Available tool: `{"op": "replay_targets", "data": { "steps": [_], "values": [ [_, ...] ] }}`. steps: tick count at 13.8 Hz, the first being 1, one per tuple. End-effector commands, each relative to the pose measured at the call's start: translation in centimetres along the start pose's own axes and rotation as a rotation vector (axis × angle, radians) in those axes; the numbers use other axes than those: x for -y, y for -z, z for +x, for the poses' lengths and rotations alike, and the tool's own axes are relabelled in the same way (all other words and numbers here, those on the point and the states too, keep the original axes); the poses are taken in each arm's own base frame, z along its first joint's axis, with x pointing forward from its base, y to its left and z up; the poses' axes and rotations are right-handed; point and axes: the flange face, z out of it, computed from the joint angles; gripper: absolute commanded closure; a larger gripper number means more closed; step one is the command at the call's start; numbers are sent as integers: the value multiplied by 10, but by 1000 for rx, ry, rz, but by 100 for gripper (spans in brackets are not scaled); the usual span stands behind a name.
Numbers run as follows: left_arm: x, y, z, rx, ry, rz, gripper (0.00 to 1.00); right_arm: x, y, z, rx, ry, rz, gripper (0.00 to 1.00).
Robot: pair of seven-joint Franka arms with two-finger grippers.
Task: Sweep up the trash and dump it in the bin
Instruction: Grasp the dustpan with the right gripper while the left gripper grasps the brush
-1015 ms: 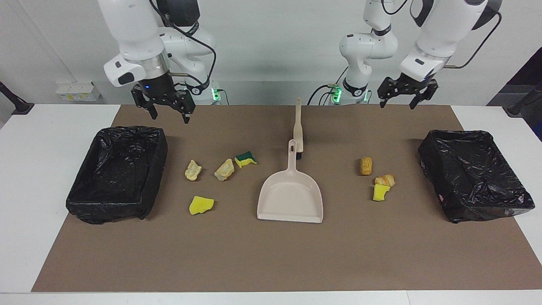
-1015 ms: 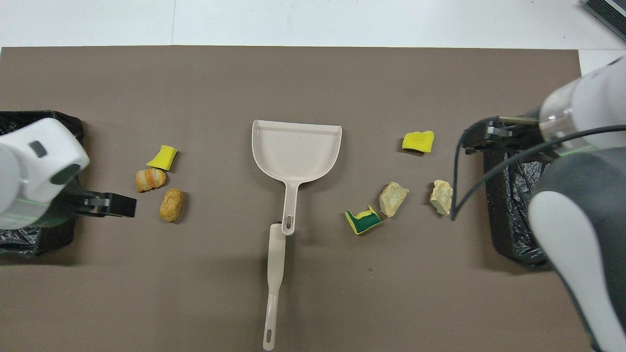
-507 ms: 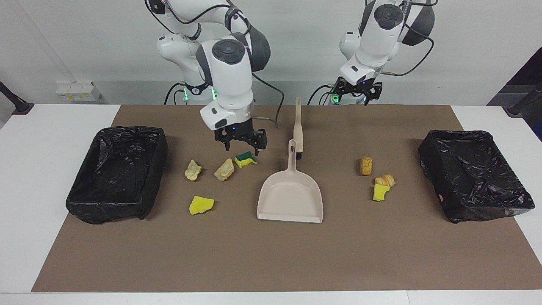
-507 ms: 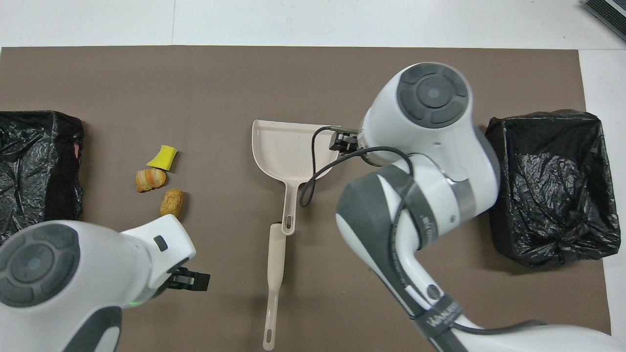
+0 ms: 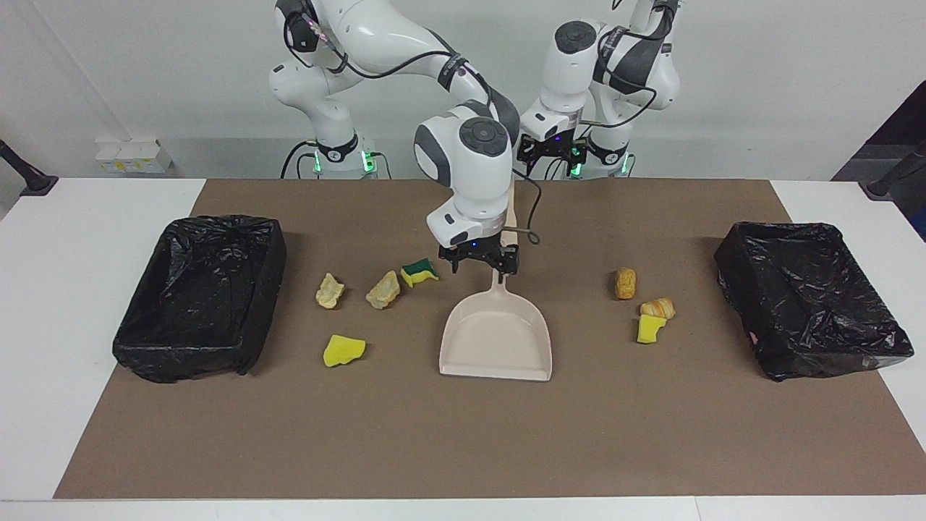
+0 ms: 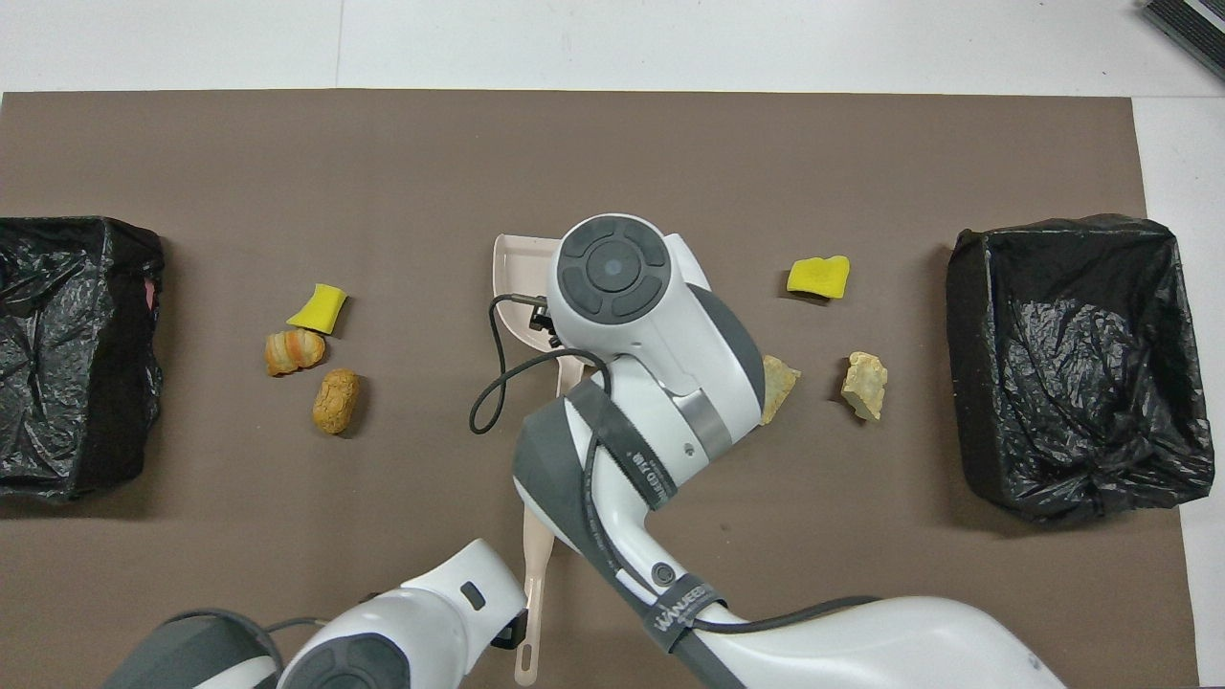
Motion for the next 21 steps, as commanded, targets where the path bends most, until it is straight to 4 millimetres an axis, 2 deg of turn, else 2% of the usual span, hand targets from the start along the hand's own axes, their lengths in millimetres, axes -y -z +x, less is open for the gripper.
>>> {"op": "replay_targets", "data": {
  "steps": [1, 3, 6, 7, 10, 11, 12, 13, 14, 15, 17, 18, 21],
  "values": [
    [-16, -34, -9, -21, 36, -25, 0, 20, -31, -13, -4, 11, 2, 0],
    [-28, -47, -10, -19, 29, -25, 0, 30, -51, -27, 1, 37, -4, 0],
    [-45, -67, -11, -19, 35, -25, 0, 19, -72, -37, 29, 38, -42, 1],
    [-50, -72, -12, -22, 37, -28, 0, 18, -72, -42, 35, 40, -47, 2],
    [-58, -75, -16, -30, 43, -35, 0, 18, -72, -43, 35, 42, -47, 23],
    [-57, -75, -16, -26, 43, -32, 6, 18, -72, -43, 35, 42, -47, 33],
    [-58, -76, -17, -24, 42, -29, 20, 17, -72, -42, 35, 40, -47, 48],
    [-57, -76, -17, -22, 40, -27, 44, 17, -73, -43, 39, 38, -46, 52],
    [-57, -76, -17, -19, 36, -24, 85, 17, -73, -43, 39, 39, -46, 61],
    [-57, -76, -18, -16, 25, -22, 100, 16, -73, -41, 42, 36, -44, 72],
    [-58, -75, -17, -17, 20, -23, 100, 13, -68, -36, 42, 33, -37, 97],
    [-56, -76, -17, -8, 21, -15, 100, 13, -66, -35, 40, 35, -35, 100],
    [-55, -76, -18, 14, 5, 4, 100, 10, -62, -30, 35, 70, -27, 100]
  ]
}}
